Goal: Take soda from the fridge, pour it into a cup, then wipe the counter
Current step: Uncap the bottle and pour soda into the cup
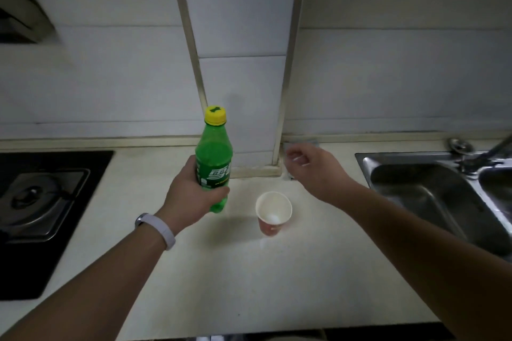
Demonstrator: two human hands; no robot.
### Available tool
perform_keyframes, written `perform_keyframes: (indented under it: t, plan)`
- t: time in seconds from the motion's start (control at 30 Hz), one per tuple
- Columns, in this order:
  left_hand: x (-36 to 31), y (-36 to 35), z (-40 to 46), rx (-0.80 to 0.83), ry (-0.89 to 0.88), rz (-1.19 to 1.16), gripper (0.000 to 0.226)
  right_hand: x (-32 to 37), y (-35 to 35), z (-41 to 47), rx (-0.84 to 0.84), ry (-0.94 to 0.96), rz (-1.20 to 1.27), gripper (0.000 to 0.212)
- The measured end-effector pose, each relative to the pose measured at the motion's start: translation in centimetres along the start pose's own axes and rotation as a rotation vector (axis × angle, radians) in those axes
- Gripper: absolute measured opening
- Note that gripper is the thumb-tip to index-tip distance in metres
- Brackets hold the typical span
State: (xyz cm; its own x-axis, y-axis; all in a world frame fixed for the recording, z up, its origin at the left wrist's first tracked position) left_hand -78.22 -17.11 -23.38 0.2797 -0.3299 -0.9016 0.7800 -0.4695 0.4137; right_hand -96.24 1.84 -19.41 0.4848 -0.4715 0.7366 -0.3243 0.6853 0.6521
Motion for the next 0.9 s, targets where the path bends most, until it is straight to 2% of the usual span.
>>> perform_keyframes:
  t: [0.17,0.3,0.43,0.6,0.7,0.9]
  plan:
    - [-1.4,0.7,-0.3,0.120,-0.164,0.150,0.052,7.4,0.5,-0.5,-0.027,0.114,0.062,0.034]
    - [-1.8,0.9,-1.0,0.169,-0.299,0.318,0.056,10.1,0.0,-1.3,-0.083,0.157,0.012,0.034]
    - [-1.9,1.4,-1.8,0.193,-0.387,0.458,0.054,10.3,-0.6,-2.0,-0.108,0.115,-0.080,0.036]
    - [-1.3,2.3,-1.6,0.183,-0.469,0.576,0.049,9.5,-0.4,-1.5,-0.154,0.000,-0.283,0.056]
    - [-0.8,2.4,-1.8,0.169,-0.508,0.597,0.050,9.1,-0.7,-1.4,-0.105,-0.033,-0.403,0.061]
    - [1.0,1.9,-2.3,0.260,-0.414,0.417,0.050,9.7,-1.4,-1.8,-0.092,-0.004,-0.338,0.058]
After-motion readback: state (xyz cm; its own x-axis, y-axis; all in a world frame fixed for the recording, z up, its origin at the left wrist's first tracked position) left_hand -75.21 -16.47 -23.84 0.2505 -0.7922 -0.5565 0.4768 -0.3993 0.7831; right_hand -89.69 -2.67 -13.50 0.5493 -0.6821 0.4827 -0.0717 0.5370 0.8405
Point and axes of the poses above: each hand's wrist, its own z-axis towards the middle knuckle, its own y-axis out of the back of the hand, x = y × z, the point moved 4 cm from there along z, towards the middle knuckle, and after that the axes turned 14 degrees about -x, right-handed, at the moved point
